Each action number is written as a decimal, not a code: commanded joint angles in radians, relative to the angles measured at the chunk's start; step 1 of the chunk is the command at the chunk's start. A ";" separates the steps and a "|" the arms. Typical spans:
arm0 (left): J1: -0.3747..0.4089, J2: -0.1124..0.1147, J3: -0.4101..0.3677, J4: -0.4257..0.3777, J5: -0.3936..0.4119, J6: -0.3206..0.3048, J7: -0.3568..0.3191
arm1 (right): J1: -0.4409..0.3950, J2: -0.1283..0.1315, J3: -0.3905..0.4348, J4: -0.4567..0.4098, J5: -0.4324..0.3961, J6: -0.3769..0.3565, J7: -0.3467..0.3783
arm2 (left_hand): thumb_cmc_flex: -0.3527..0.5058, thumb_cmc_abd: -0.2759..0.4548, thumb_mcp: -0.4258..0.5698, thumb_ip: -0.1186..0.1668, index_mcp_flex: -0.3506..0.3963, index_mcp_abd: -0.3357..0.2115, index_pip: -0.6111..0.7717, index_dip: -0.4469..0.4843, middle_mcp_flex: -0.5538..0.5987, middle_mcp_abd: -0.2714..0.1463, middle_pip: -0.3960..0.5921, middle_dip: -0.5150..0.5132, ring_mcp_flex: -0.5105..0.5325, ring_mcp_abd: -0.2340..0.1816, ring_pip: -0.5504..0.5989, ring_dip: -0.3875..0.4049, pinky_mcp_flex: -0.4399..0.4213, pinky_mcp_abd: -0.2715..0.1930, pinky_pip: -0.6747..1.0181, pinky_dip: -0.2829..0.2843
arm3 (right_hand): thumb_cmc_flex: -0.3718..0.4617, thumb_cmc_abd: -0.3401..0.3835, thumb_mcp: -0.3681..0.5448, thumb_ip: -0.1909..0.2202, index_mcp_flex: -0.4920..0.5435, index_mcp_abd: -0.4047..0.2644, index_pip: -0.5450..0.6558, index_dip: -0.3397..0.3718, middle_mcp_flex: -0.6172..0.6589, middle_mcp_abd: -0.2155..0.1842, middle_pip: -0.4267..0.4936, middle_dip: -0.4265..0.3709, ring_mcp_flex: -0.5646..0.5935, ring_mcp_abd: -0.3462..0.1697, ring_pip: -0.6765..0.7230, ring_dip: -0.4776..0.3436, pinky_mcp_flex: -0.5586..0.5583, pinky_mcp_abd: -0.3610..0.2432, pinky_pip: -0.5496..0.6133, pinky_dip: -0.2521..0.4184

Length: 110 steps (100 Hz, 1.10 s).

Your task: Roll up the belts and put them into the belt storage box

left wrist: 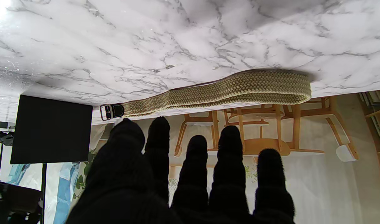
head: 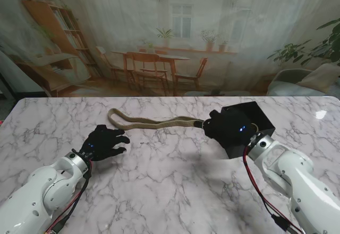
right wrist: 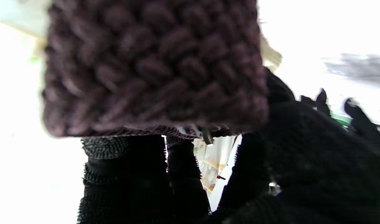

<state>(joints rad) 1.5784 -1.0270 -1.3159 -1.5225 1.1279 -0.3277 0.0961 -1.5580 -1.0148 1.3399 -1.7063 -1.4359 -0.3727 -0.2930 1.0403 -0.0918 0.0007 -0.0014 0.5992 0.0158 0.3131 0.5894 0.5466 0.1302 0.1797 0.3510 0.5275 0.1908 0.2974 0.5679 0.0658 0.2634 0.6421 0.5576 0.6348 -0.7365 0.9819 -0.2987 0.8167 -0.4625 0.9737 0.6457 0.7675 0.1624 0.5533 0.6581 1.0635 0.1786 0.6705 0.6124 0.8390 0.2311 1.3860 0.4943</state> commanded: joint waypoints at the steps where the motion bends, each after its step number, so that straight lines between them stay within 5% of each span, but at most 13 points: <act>1: -0.004 -0.003 0.004 0.000 -0.003 -0.004 -0.016 | 0.046 0.014 0.022 0.025 -0.007 0.012 -0.003 | 0.005 0.031 -0.010 -0.014 -0.006 0.014 -0.012 0.006 -0.036 0.008 -0.007 -0.002 -0.020 0.009 -0.023 -0.003 -0.020 0.028 -0.026 0.010 | 0.201 0.060 0.197 0.044 0.043 0.061 0.049 0.009 0.094 -0.121 0.134 0.059 0.050 -0.250 0.250 0.084 0.055 -0.182 0.008 -0.011; 55: -0.008 -0.002 0.014 -0.005 -0.008 -0.001 -0.037 | 0.232 0.057 -0.019 0.251 -0.134 0.095 0.039 | -0.002 0.034 -0.011 -0.015 -0.006 0.015 -0.014 0.006 -0.038 0.008 -0.008 -0.002 -0.021 0.007 -0.024 -0.003 -0.022 0.026 -0.026 0.009 | 0.203 0.083 0.177 0.046 0.023 0.047 0.041 0.005 0.088 -0.135 0.129 0.061 0.042 -0.263 0.227 0.085 0.049 -0.196 -0.016 -0.016; 110: -0.004 0.000 0.015 -0.009 -0.003 0.003 -0.049 | 0.335 0.049 -0.142 0.390 -0.017 0.107 0.112 | 0.003 0.031 -0.010 -0.014 -0.007 0.012 -0.014 0.007 -0.037 0.007 -0.007 -0.002 -0.020 0.006 -0.024 -0.003 -0.021 0.025 -0.026 0.009 | 0.199 0.116 0.147 0.049 -0.030 0.041 0.013 -0.013 0.065 -0.134 0.099 0.040 0.031 -0.253 0.153 0.069 0.035 -0.187 -0.062 -0.024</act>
<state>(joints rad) 1.5735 -1.0266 -1.3027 -1.5265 1.1246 -0.3270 0.0627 -1.2328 -0.9598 1.2011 -1.3204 -1.4436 -0.2613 -0.1871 1.0399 -0.0918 0.0007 -0.0014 0.5992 0.0161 0.3130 0.5894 0.5466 0.1302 0.1797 0.3510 0.5275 0.1908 0.2974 0.5679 0.0657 0.2634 0.6421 0.5576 0.6348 -0.7255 0.9738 -0.2988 0.8024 -0.4626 0.9737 0.6437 0.7675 0.1624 0.5535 0.6616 1.0635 0.1758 0.6705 0.6202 0.8431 0.2237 1.3498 0.4839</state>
